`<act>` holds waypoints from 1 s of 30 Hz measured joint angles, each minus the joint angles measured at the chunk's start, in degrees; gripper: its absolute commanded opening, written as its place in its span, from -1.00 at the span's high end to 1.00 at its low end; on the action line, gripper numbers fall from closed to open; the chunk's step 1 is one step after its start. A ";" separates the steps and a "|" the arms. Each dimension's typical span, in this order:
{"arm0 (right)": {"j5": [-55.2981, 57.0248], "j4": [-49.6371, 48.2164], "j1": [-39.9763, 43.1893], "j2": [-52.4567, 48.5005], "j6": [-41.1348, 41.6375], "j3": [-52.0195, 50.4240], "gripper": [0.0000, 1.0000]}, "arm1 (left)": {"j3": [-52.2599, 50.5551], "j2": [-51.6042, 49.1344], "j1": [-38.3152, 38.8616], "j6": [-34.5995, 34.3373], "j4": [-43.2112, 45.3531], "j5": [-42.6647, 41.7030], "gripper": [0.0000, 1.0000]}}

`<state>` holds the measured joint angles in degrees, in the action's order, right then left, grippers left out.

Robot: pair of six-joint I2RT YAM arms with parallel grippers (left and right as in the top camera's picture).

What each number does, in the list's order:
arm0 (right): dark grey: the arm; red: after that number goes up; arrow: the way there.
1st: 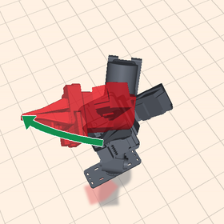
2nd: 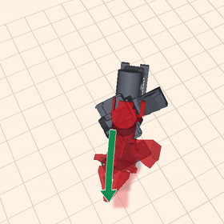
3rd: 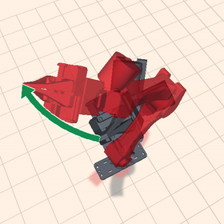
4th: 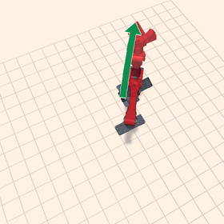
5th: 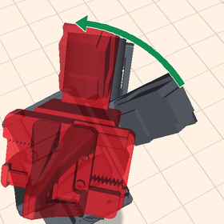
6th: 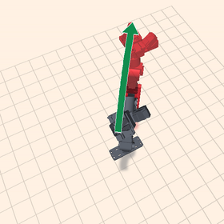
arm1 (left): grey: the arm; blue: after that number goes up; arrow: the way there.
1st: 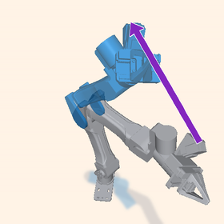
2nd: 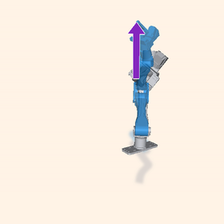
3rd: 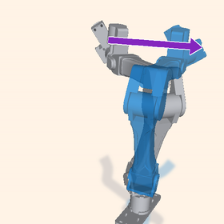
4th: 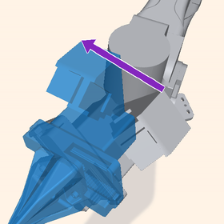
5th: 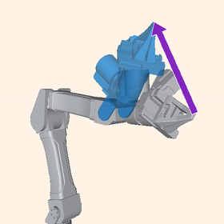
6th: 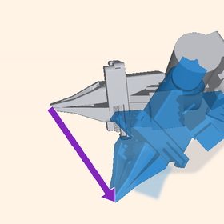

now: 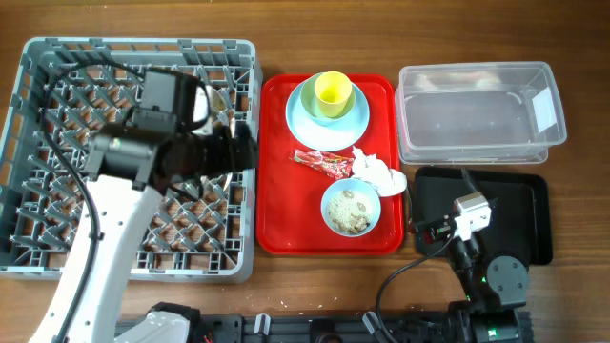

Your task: Sort waste into correct bins and load items into the dishwasher rack

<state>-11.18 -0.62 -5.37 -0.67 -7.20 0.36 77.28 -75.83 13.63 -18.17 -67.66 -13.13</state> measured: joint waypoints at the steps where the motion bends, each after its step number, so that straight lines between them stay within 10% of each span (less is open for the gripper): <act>1: 0.00 0.00 0.00 0.00 0.00 0.00 -0.99 | 0.00 0.39 2.43 0.00 -0.35 -1.88 -1.00; 7: 0.00 0.00 0.00 0.00 0.00 0.00 -1.00 | 0.00 0.31 20.46 -0.17 2.38 -4.98 -1.00; 14: 0.00 0.00 0.00 0.00 0.00 0.00 -1.00 | -0.02 1.20 22.25 -3.54 0.79 -1.66 -1.00; 22: 0.00 -0.02 0.00 0.00 0.00 0.00 -1.00 | 0.07 24.11 -9.20 -11.13 -5.66 12.46 -1.00; 30: 0.02 0.00 0.00 0.00 0.00 0.00 -1.00 | 0.13 32.46 -23.82 -11.54 -9.53 13.75 -1.00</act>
<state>-11.16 -0.62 -5.37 -0.67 -7.20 0.36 77.41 -43.38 -10.20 -29.71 -77.19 0.62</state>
